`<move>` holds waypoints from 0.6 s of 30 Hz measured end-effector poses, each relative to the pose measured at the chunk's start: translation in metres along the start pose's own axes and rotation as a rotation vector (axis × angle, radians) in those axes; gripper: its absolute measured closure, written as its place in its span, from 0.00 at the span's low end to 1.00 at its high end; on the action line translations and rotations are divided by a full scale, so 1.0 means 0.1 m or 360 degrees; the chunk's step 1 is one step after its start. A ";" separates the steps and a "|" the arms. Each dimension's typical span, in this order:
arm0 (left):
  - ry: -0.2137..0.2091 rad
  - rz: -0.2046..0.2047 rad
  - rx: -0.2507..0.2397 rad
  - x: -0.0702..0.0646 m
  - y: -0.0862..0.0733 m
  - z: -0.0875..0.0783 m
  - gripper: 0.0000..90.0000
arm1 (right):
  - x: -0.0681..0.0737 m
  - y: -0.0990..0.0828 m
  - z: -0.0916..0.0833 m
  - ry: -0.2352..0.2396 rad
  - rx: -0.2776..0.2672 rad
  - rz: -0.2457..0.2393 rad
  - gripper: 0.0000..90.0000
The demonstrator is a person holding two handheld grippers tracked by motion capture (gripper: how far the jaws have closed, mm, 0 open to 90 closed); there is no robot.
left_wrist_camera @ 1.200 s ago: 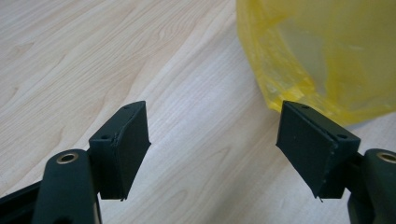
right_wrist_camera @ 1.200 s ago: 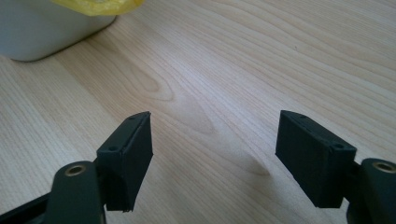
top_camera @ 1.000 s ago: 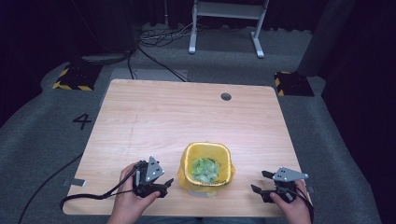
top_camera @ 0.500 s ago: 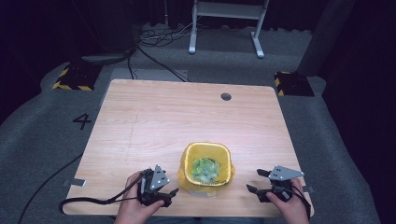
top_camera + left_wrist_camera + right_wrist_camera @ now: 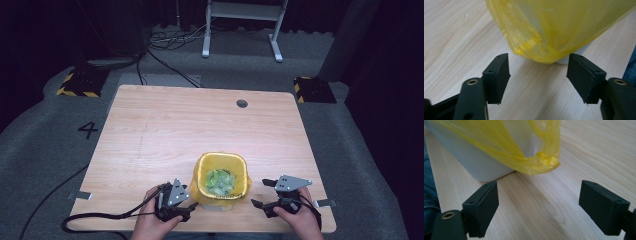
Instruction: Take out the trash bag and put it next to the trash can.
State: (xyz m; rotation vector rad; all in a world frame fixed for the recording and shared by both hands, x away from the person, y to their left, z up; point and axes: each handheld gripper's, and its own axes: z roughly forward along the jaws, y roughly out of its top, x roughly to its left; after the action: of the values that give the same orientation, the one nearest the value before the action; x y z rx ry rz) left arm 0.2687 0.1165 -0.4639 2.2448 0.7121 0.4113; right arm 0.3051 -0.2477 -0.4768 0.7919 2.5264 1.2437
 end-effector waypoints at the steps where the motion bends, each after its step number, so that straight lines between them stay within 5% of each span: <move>1: 0.0008 0.0012 0.0000 -0.01 0.01 0.01 0.46 | 0.02 0.01 0.02 0.0005 -0.0011 -0.0004 0.20; 3: 0.0009 0.0044 0.0026 -0.01 0.04 0.03 0.56 | 0.04 0.03 0.04 0.0005 -0.0031 -0.0006 0.22; 8: -0.0090 0.0006 -0.0013 -0.03 0.05 0.06 0.90 | 0.11 0.13 0.11 0.0031 -0.0098 -0.0037 0.32; 9: -0.0104 0.0003 -0.0022 -0.03 0.05 0.05 0.90 | 0.11 0.13 0.11 0.0031 -0.0098 -0.0037 0.32; 13: -0.0105 0.0023 -0.0040 -0.04 0.07 0.01 0.98 | 0.17 0.17 0.07 0.0039 -0.0118 -0.0097 0.73; 18: -0.0115 0.0012 -0.0066 -0.05 0.07 -0.06 0.99 | 0.21 0.19 -0.03 -0.0008 -0.0161 -0.0123 0.87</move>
State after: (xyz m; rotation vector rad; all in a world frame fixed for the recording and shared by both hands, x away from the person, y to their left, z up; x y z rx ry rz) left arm 0.2648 0.1131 -0.4557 2.2121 0.6521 0.3438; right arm 0.2938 -0.2283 -0.4592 0.6676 2.4435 1.3304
